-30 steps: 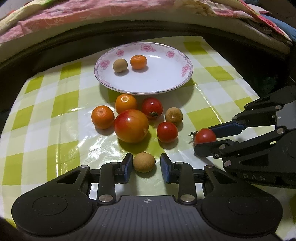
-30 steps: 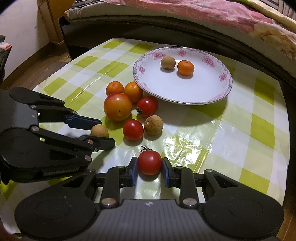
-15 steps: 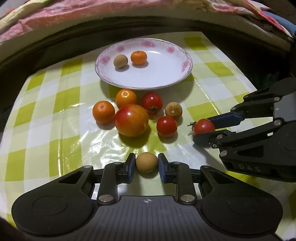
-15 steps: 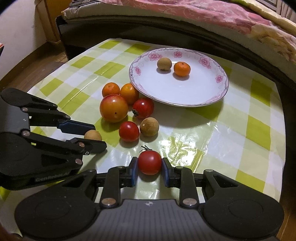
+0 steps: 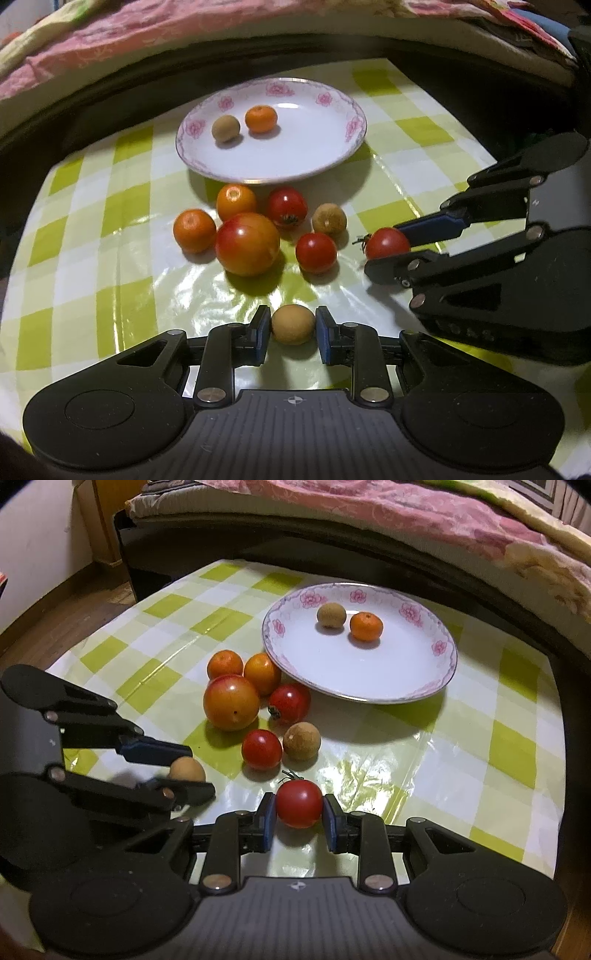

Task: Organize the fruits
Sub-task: 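Carry the longan over the plate and open the left gripper while the right gripper releases the tomato there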

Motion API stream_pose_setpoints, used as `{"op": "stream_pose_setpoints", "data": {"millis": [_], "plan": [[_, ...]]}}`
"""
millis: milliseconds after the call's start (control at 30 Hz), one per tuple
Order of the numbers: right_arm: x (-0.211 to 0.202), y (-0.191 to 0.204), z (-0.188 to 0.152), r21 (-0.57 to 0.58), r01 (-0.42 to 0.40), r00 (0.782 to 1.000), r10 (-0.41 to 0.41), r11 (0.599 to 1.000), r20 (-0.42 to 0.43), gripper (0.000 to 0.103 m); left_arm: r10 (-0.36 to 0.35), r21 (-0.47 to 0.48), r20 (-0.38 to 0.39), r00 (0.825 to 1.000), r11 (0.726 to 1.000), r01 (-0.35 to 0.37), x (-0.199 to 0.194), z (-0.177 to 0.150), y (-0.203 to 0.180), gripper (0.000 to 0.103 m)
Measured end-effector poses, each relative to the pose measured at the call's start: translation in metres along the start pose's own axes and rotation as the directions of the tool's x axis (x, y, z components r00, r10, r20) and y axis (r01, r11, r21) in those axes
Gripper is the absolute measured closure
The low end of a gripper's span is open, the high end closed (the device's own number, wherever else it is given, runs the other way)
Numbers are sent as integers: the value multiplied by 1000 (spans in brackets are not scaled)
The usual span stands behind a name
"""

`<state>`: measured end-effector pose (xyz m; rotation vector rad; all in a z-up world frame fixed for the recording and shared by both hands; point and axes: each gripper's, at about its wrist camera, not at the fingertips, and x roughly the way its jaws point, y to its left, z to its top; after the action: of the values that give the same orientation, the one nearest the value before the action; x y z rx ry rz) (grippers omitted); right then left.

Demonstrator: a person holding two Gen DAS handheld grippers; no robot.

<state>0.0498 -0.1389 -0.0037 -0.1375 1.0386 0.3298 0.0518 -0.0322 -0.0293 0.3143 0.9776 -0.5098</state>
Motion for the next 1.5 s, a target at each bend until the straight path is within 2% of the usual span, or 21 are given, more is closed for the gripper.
{"op": "stream_pose_setpoints", "data": {"millis": [900, 1233, 1500], "plan": [[-22, -19, 29, 50, 60, 992, -65, 997, 104, 72, 63, -8, 98, 993, 998, -63, -13, 41, 0, 71], [-23, -32, 45, 78, 88, 986, -98, 993, 135, 72, 84, 5, 128, 988, 996, -85, -8, 65, 2, 71], [-14, -44, 59, 84, 87, 985, -99, 993, 143, 72, 86, -25, 130, 988, 996, -83, 1, 77, 11, 71]]}}
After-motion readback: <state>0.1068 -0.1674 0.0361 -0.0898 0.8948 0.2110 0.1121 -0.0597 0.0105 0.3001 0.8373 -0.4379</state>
